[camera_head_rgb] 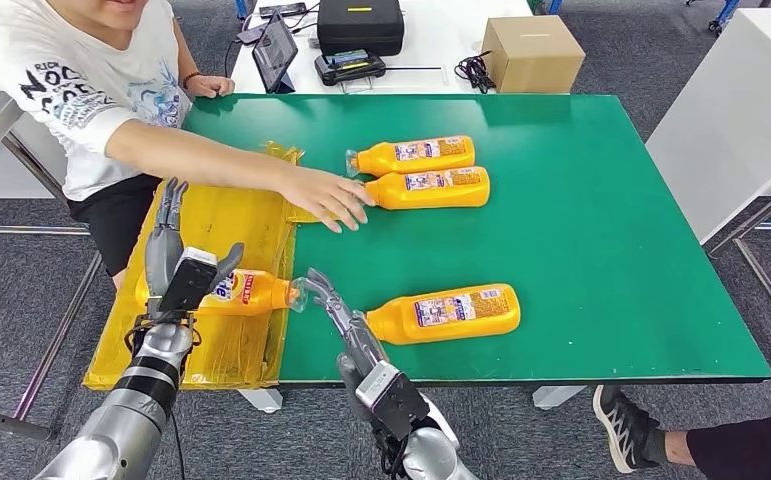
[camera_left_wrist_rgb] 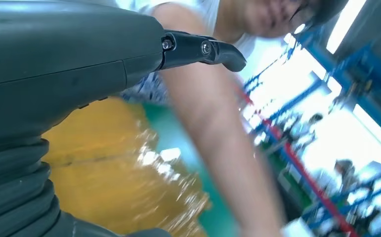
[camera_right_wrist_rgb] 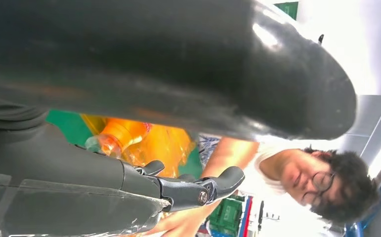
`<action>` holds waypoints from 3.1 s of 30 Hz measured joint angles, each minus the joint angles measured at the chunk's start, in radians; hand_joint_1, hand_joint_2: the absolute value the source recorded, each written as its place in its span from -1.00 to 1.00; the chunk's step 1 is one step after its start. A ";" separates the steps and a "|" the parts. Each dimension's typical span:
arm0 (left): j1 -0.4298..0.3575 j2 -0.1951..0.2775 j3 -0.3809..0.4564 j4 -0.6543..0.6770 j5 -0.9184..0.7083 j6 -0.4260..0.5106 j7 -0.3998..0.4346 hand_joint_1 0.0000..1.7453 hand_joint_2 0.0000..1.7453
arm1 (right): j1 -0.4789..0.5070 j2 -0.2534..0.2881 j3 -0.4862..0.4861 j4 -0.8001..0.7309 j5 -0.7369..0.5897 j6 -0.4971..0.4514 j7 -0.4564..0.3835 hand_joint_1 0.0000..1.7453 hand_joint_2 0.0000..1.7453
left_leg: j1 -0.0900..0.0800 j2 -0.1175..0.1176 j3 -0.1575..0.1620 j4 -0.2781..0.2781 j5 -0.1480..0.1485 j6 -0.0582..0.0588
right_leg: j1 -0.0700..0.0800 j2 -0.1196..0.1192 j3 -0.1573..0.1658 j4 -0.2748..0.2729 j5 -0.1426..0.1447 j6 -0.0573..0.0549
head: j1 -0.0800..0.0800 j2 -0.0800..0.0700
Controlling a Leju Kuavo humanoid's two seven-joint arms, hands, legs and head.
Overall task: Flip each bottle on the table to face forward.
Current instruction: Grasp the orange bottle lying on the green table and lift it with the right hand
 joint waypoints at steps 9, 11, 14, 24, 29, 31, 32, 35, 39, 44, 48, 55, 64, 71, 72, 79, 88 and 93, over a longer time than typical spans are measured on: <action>0.102 -0.039 -0.053 -0.220 0.185 -0.035 0.000 -1.00 1.00 | 0.000 -0.024 -0.016 -0.023 0.197 -0.186 0.092 -1.00 1.00 | 0.000 0.000 -0.001 0.000 -0.001 0.000 | 0.000 0.000 -0.001 0.000 0.000 0.000 | 0.000 0.000; 0.138 -0.051 -0.048 -0.255 0.265 -0.086 0.000 -1.00 1.00 | -0.005 -0.051 -0.038 -0.043 0.295 -0.240 0.150 -1.00 1.00 | -0.001 0.000 -0.001 0.000 -0.001 0.000 | 0.000 0.000 -0.001 0.000 0.000 0.000 | 0.000 0.000; 0.191 -0.067 -0.041 -0.300 0.316 -0.126 0.000 -1.00 1.00 | -0.015 -0.096 -0.076 -0.073 0.381 -0.284 0.199 -1.00 1.00 | -0.001 0.000 -0.001 0.000 -0.001 0.000 | 0.000 0.000 -0.001 0.000 0.000 0.000 | 0.000 0.000; 0.351 -0.113 0.000 -0.398 0.351 -0.208 0.000 -1.00 1.00 | -0.095 -0.268 -0.198 -0.131 0.630 -0.264 0.409 -1.00 1.00 | -0.001 0.000 -0.002 0.000 -0.001 0.000 | -0.001 0.000 -0.001 -0.001 0.000 0.001 | 0.000 0.000; 0.395 -0.126 0.007 -0.414 0.322 -0.221 0.000 -1.00 1.00 | -0.149 -0.332 -0.240 -0.106 0.613 -0.171 0.430 -1.00 1.00 | -0.001 0.000 -0.002 0.000 -0.001 0.001 | -0.001 0.000 -0.001 -0.001 0.000 0.001 | -0.001 0.000; 0.398 -0.129 0.007 -0.413 0.295 -0.221 0.000 -1.00 1.00 | -0.166 -0.347 -0.244 -0.080 0.571 -0.119 0.417 -1.00 1.00 | -0.001 0.000 -0.002 0.000 -0.001 0.001 | 0.000 0.000 -0.001 -0.001 0.000 0.001 | 0.000 0.000; 0.398 -0.130 0.006 -0.412 0.277 -0.216 0.000 -1.00 1.00 | -0.172 -0.352 -0.244 -0.065 0.553 -0.101 0.411 -1.00 1.00 | -0.001 0.000 -0.002 0.000 -0.001 0.001 | 0.000 0.000 -0.001 -0.001 0.000 0.001 | 0.000 0.000; 0.398 -0.131 0.001 -0.407 0.242 -0.201 0.000 -1.00 1.00 | -0.184 -0.360 -0.245 -0.021 0.523 -0.075 0.402 -1.00 1.00 | -0.001 0.000 -0.002 0.000 -0.001 0.001 | 0.000 0.000 -0.001 -0.001 0.000 0.001 | -0.001 0.000; 0.397 -0.131 -0.003 -0.400 0.233 -0.190 0.000 -1.00 1.00 | -0.196 -0.375 -0.240 0.022 0.475 -0.010 0.398 -1.00 1.00 | -0.001 0.000 -0.002 0.000 -0.001 0.001 | 0.000 0.000 -0.001 -0.001 0.000 0.001 | -0.001 0.000; 0.386 -0.129 -0.020 -0.377 0.232 -0.188 0.000 -1.00 1.00 | -0.252 -0.445 -0.193 0.071 0.316 0.192 0.399 -1.00 1.00 | -0.002 -0.001 -0.003 0.001 -0.001 0.001 | -0.001 -0.001 -0.001 -0.001 0.000 0.002 | 0.000 0.000; 0.372 -0.127 -0.047 -0.348 0.232 -0.169 0.000 -1.00 1.00 | -0.338 -0.521 -0.131 0.097 0.202 0.301 0.420 -1.00 1.00 | -0.004 -0.001 -0.003 0.001 0.000 0.003 | -0.002 -0.001 -0.001 -0.001 0.001 0.004 | -0.001 0.000; 0.352 -0.123 -0.093 -0.300 0.238 -0.146 0.000 -1.00 1.00 | -0.493 -0.636 -0.004 0.103 0.083 0.353 0.493 -1.00 1.00 | -0.004 -0.001 -0.003 0.001 0.001 0.004 | -0.003 -0.001 -0.001 -0.001 0.002 0.004 | -0.001 0.000; 0.342 -0.122 -0.112 -0.258 0.236 -0.165 0.000 -1.00 1.00 | -0.537 -0.706 0.089 0.102 0.111 0.323 0.527 -1.00 1.00 | -0.004 -0.001 -0.003 0.001 0.001 0.004 | -0.003 -0.001 -0.001 -0.001 0.002 0.005 | -0.001 0.000; 0.329 -0.123 -0.125 -0.238 0.236 -0.178 0.000 -1.00 1.00 | -0.543 -0.726 0.131 0.103 0.096 0.339 0.530 -1.00 1.00 | -0.004 -0.001 -0.003 0.001 0.001 0.004 | -0.003 -0.001 -0.001 -0.001 0.002 0.005 | -0.001 0.000; 0.325 -0.124 -0.127 -0.235 0.238 -0.182 0.000 -1.00 1.00 | -0.543 -0.727 0.141 0.104 0.093 0.342 0.530 -1.00 1.00 | -0.004 -0.001 -0.003 0.001 0.001 0.004 | -0.003 -0.001 -0.001 -0.001 0.002 0.005 | -0.001 0.000; 0.301 -0.136 -0.152 -0.216 0.257 -0.193 0.000 -1.00 1.00 | -0.545 -0.714 0.214 0.117 0.111 0.311 0.539 -1.00 1.00 | -0.004 -0.001 -0.003 0.001 0.001 0.004 | -0.003 -0.001 -0.001 0.000 0.002 0.005 | -0.001 0.000; 0.284 -0.151 -0.179 -0.194 0.271 -0.210 0.000 -1.00 1.00 | -0.559 -0.666 0.281 0.163 0.150 0.280 0.557 -1.00 1.00 | -0.004 -0.001 -0.003 0.001 0.001 0.004 | -0.003 -0.001 -0.001 0.000 0.002 0.005 | -0.001 0.000; 0.280 -0.152 -0.189 -0.184 0.268 -0.208 0.000 -1.00 1.00 | -0.561 -0.659 0.298 0.185 0.174 0.251 0.569 -1.00 1.00 | -0.004 -0.001 -0.003 0.001 0.001 0.004 | -0.003 -0.001 -0.001 -0.001 0.002 0.005 | -0.001 0.000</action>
